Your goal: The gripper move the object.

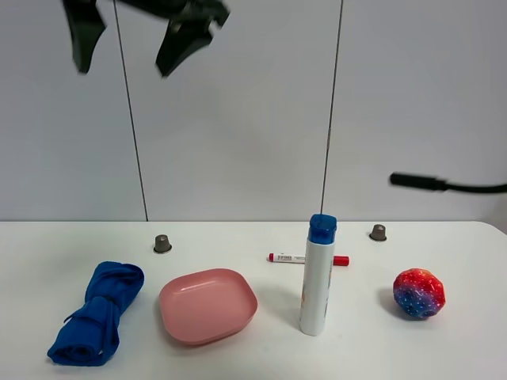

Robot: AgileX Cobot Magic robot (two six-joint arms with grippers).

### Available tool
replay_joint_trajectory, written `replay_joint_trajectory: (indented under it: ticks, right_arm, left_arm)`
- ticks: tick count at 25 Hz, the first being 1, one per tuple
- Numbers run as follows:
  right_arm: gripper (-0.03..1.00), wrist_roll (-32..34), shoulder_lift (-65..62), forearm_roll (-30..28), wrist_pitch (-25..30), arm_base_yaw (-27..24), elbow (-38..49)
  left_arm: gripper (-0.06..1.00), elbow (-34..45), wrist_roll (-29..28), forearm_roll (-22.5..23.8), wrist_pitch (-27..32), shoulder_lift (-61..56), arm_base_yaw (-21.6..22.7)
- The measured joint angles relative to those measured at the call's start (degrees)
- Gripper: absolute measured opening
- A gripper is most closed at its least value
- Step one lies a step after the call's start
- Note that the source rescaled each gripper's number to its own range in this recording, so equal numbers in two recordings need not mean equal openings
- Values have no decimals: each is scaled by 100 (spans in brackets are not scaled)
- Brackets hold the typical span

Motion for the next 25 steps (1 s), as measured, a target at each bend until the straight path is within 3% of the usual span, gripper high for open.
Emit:
replay_joint_trajectory:
  ticks: [4, 16, 21, 25]
  right_arm:
    - [90, -211, -734, -749, 676, -7, 0]
    - [90, -204, -2248, -1724, 734, -205, 156]
    - [90, -120, -2912, -1612, 734, -843, 1526]
    - [90, -4, -3587, -1103, 742, -1380, 3055]
  left_arm:
    - [100, 0, 0, 0, 0, 0, 0]
    - [100, 0, 0, 0, 0, 0, 0]
    - [100, 0, 0, 0, 0, 0, 0]
    - [100, 0, 0, 0, 0, 0, 0]
